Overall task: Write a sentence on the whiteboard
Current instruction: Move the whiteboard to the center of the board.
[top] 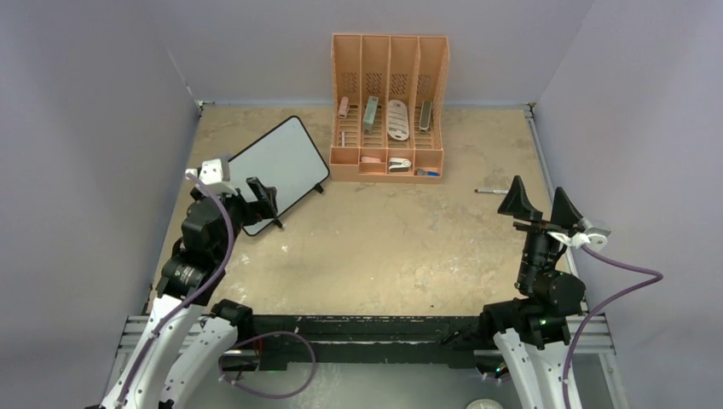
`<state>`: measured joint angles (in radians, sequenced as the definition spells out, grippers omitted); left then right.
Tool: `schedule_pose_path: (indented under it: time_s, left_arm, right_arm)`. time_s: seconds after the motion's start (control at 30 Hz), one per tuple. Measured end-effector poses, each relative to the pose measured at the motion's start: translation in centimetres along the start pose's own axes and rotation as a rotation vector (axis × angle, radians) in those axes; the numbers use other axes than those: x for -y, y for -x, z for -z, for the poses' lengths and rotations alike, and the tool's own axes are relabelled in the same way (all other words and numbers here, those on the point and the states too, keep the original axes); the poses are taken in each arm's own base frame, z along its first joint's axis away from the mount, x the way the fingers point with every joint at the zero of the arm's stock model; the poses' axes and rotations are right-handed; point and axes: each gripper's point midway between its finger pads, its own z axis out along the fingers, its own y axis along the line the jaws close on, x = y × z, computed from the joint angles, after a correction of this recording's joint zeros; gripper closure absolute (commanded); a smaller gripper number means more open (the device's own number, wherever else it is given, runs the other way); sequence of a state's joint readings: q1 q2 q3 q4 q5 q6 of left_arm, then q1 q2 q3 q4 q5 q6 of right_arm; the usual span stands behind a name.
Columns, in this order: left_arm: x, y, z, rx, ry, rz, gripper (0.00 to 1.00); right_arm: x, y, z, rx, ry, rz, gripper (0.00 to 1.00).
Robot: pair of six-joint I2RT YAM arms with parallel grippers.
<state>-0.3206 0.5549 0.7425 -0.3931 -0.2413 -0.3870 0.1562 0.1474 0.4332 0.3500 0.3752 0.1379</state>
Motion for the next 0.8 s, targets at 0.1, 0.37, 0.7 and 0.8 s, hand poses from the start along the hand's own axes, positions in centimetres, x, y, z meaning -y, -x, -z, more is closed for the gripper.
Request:
schedule_pose_path:
  time_s: [0.1,0.37,0.7,0.8]
  left_arm:
    - [-0.7,-1.2,-0.3,-0.068,0.062,0.04,0.0]
    - [-1.2,-5.5,0.0,-0.291,0.148,0.14,0.05]
    - [-2.0,-13.9,-1.3,-0.632,0.318,0.227,0.16]
    - [-2.8,-16.2,-1.8,-0.693,0.387,0.241,0.26]
  right_arm:
    - [0.0,0.0,0.0,0.0,0.0,0.0,0.01]
    - [0.0,0.0,0.0,0.0,0.001,-0.001,0.01]
    - [-0.3,0.2,0.2,0.004,0.015,-0.01,0.01]
    - [-0.5,0.4,0.3,0.011,0.023,-0.017,0.01]
